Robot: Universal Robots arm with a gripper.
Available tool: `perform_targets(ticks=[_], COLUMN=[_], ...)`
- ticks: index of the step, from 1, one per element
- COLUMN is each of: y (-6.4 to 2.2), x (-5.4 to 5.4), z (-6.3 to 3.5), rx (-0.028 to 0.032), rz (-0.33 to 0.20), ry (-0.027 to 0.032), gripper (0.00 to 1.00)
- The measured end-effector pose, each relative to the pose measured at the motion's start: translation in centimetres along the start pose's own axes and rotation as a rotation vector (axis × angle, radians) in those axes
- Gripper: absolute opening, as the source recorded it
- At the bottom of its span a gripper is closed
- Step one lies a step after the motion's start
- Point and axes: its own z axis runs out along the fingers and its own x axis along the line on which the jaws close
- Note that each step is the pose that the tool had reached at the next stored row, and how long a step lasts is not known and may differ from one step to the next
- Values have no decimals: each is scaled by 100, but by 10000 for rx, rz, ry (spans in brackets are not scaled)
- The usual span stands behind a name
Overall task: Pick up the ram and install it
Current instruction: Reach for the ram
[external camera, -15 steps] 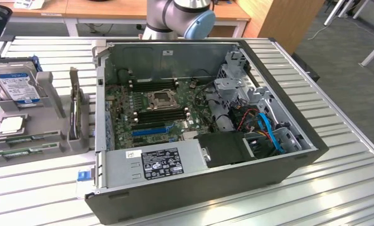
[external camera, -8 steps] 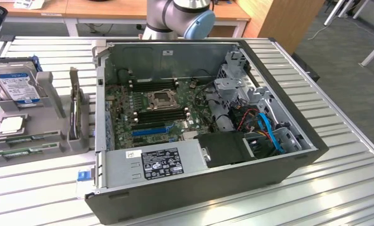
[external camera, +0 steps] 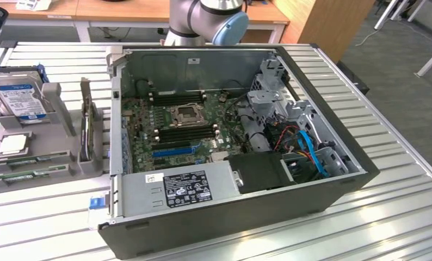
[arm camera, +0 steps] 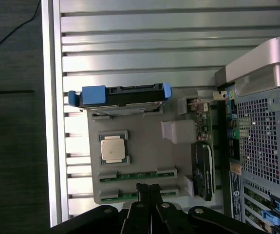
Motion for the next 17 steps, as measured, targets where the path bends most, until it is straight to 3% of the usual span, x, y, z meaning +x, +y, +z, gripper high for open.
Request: perform_targets(ticks=[17], y=[-77], x=[-6], z=[-3], rx=[0], rz=[0], ry=[0], gripper=[14])
